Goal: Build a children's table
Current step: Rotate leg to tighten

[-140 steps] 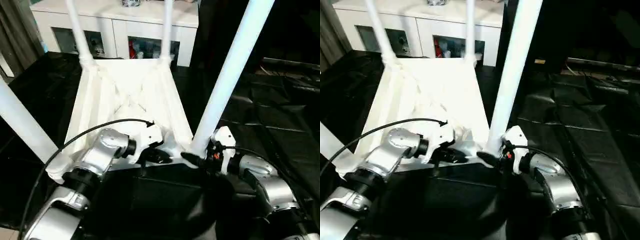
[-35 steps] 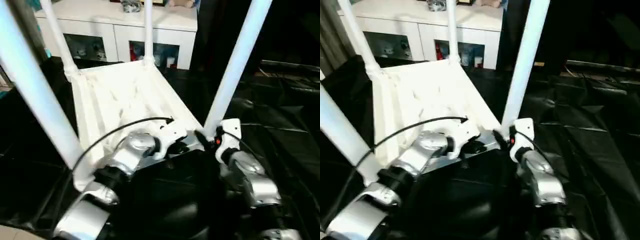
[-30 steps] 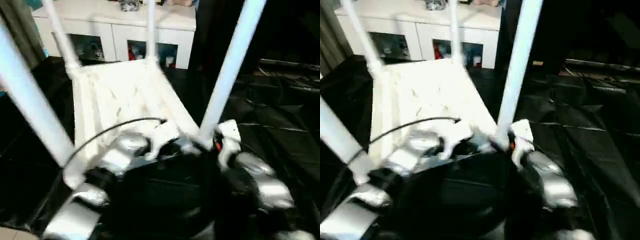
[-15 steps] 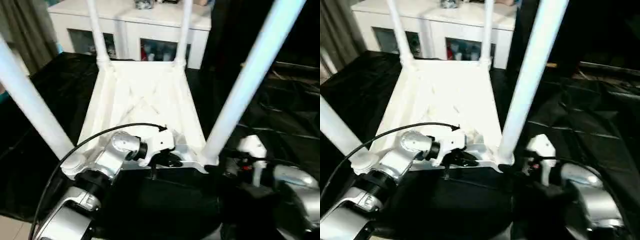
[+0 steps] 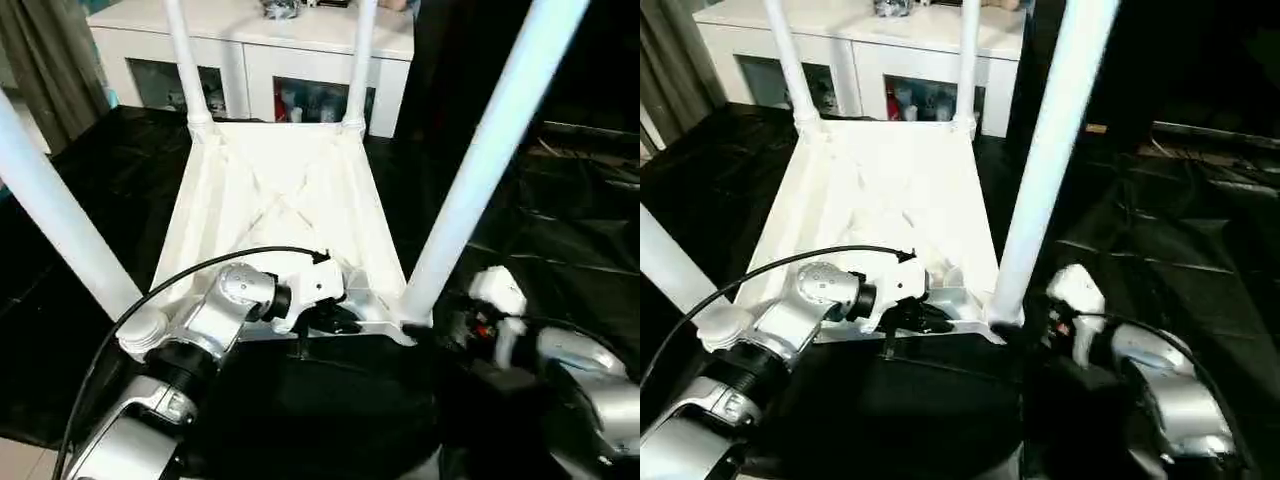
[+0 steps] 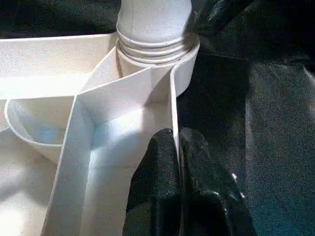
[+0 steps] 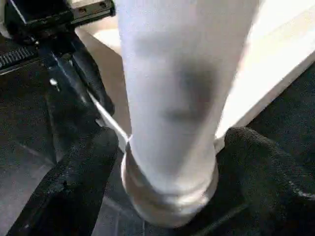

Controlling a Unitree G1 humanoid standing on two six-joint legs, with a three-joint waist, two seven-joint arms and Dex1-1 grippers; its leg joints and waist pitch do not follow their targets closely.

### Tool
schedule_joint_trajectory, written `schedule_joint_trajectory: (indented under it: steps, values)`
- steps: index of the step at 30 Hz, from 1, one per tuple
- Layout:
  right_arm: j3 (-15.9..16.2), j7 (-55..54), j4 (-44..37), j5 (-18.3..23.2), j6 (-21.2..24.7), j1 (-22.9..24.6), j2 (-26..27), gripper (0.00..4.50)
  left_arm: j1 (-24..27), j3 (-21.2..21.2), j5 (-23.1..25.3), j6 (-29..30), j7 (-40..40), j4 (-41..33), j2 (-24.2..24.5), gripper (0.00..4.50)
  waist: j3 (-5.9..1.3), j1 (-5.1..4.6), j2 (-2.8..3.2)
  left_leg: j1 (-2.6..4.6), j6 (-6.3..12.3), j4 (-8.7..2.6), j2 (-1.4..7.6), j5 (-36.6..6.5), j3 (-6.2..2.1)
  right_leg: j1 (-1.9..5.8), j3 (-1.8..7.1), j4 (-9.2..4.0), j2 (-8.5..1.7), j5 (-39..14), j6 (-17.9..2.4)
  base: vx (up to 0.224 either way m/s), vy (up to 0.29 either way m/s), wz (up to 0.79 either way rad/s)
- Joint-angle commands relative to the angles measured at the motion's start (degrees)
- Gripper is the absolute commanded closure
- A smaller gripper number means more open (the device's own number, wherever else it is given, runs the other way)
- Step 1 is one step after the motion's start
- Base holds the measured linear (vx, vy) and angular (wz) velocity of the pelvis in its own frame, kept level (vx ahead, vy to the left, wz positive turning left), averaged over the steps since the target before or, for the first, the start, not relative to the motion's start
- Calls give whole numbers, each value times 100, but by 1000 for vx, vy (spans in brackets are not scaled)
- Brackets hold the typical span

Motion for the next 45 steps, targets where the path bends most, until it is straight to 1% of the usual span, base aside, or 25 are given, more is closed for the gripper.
schedule_joint_trajectory:
  steps: [1, 4, 5, 6, 8, 10, 12, 20, 21, 25, 28, 29, 30, 31, 32, 35, 36, 37, 38, 39, 40, 41, 42, 44, 45]
  values:
    - [51, -220, 201, -175, -122, -179, 108, 69, 165, -79, -195, -10, -111, 57, -85, 450, -244, -10, -135, 25, 456, -310, 227, -1005, -85, 180, 163, -324, -283, -981, -1253, 0, 0, 0]
    - [85, -349, 301, -249, -136, -263, 180, 69, 154, -75, -196, -5, -95, 68, -94, 450, -247, -6, -136, 32, 482, -301, 229, -913, -82, 190, 168, -306, -277, -819, -1285, 0, 0, 0]
    - [85, -316, 313, -200, -123, -274, 201, 69, 155, -74, -198, 0, -93, 65, -94, 450, -251, -6, -133, 25, 515, -296, 225, -879, -81, 197, 168, -294, -278, -727, -1305, 0, 0, 0]
    - [86, -299, 318, -174, -119, -281, 214, 85, 160, -74, -200, 5, -95, 57, -91, 450, -247, -3, -152, 23, 537, -294, 225, -888, -78, 200, 166, -299, -279, -729, -1305, 0, 0, 0]
    - [72, -194, 317, -57, -77, -298, 241, 85, 181, -71, -210, 27, -101, 20, -80, 450, -245, 0, -141, 25, 546, -296, 227, -933, -79, 198, 169, -303, -287, -810, -1301, 0, 0, 0]
    - [56, -142, 331, -21, -100, -299, 223, 114, 189, -70, -210, 37, -102, 11, -75, 450, -245, -3, -142, 23, 531, -297, 226, -975, -82, 200, 166, -310, -286, -883, -1286, 0, 0, 0]
    - [33, -70, 338, 18, -123, -281, 203, 120, 202, -69, -215, 47, -112, -8, -63, 450, -248, -4, -145, 24, 536, -296, 230, -955, -84, 201, 167, -303, -289, -848, -1300, 0, 0, 0]
    - [52, 56, 383, 82, -179, -238, 189, 195, 221, -64, -227, 105, -166, -31, -3, 450, -253, -7, -142, 24, 581, -282, 224, -867, -76, 203, 166, -284, -276, -687, -1346, 0, 0, 0]
    - [52, 56, 383, 82, -179, -238, 189, 199, 221, -64, -227, 105, -166, -31, -3, 450, -254, -8, -147, 26, 582, -282, 225, -867, -77, 205, 165, -285, -279, -690, -1352, 0, 0, 0]
    - [57, -76, 454, 77, -167, -207, 296, 227, 216, -52, -212, 185, -93, -12, -30, 450, -250, -9, -127, 30, 538, -289, 225, -948, -79, 199, 166, -296, -278, -787, -1341, 0, 0, 0]
    - [42, -364, 552, 34, -134, -179, 474, 233, 213, -41, -191, 267, 66, 18, -108, 450, -238, -29, -125, 23, 501, -299, 225, -1010, -83, 190, 166, -304, -276, -853, -1332, 0, 0, 0]
    - [24, -758, 647, -65, -72, -190, 668, 238, 166, 4, -142, 326, 369, 99, -236, 450, -218, -47, -124, 24, 394, -317, 219, -1229, -87, 177, 167, -343, -277, -1218, -1257, 0, 0, 0]
    - [23, -824, 661, -78, -63, -192, 706, 238, 155, 9, -128, 342, 425, 115, -259, 450, -194, -63, -124, 31, 291, -349, 213, -1454, -99, 166, 162, -392, -282, -1657, -1150, 0, 0, 0]
    - [21, -911, 679, -96, -52, -194, 755, 241, 140, 15, -110, 363, 499, 137, -290, 450, -195, -70, -117, 34, 230, -357, 216, -1536, -111, 168, 163, -400, -290, -1825, -1096, 0, 0, 0]
    - [10, -1211, 744, -170, -44, -213, 914, 243, 83, 26, -36, 420, 734, 225, -379, 450, -191, -85, -123, 57, 150, -365, 214, -1685, -114, 136, 168, -430, -283, -2070, -1002, 0, 0, 0]
    - [-17, -1697, 832, -264, 29, -252, 1166, 244, -9, 35, 77, 476, 1089, 364, -519, 450, -185, -128, -125, 50, 73, -388, 204, -1816, -134, 127, 171, -466, -281, -2309, -866, 0, 0, 0]
    - [-51, -2143, 890, -382, 37, -288, 1387, 244, -58, 49, 134, 561, 1333, 426, -644, 450, -185, -128, -113, 64, 59, -385, 205, -1849, -135, 116, 174, -472, -284, -2340, -851, 0, 0, 0]
    - [-88, -2612, 910, -444, 167, -320, 1686, 244, -95, 52, 184, 679, 1586, 470, -810, 450, -183, -165, -107, 61, 14, -392, 198, -1881, -133, 90, 181, -480, -275, -2376, -838, 0, 0, 0]
    - [-114, -2903, 916, -484, 253, -338, 1882, 244, -114, 51, 211, 764, 1741, 488, -916, 450, -188, -172, -105, 67, -9, -398, 201, -1901, -142, 86, 177, -482, -284, -2399, -835, 0, 0, 0]
    - [-115, -2915, 917, -486, 257, -339, 1891, 245, -115, 51, 212, 768, 1747, 489, -921, 450, -185, -190, -115, 42, -27, -411, 193, -1931, -165, 113, 159, -493, -289, -2521, -766, 0, 0, 0]
    - [-69, -3134, 898, -565, 318, -354, 2059, 245, -141, 49, 256, 848, 1948, 523, -1035, 450, -185, -190, -115, 42, -27, -411, 193, -1931, -165, 113, 159, -493, -289, -2521, -766, 0, 0, 0]
    - [85, -3312, 904, -749, 359, -399, 2188, 245, -180, 34, 316, 934, 2181, 570, -1172, 450, -188, -194, -97, 71, -10, -404, 199, -1984, -154, 73, 177, -509, -278, -2453, -749, 0, 0, 0]
    - [118, -3325, 913, -777, 352, -414, 2205, 245, -189, 24, 330, 937, 2215, 582, -1194, 450, -183, -201, -98, 53, -17, -413, 186, -2021, -160, 82, 171, -509, -265, -2472, -721, 0, 0, 0]
    - [267, -3284, 956, -850, 250, -512, 2260, 245, -235, -49, 399, 899, 2324, 648, -1288, 450, -200, -206, -89, 60, -12, -417, 196, -2056, -165, 86, 172, -514, -268, -2407, -699, 0, 0, 0]
    - [267, -3284, 956, -850, 250, -512, 2260, 245, -235, -49, 399, 899, 2324, 648, -1288, 450, -204, -206, -84, 59, -7, -417, 195, -2041, -164, 93, 171, -513, -268, -2340, -703, 0, 0, 0]
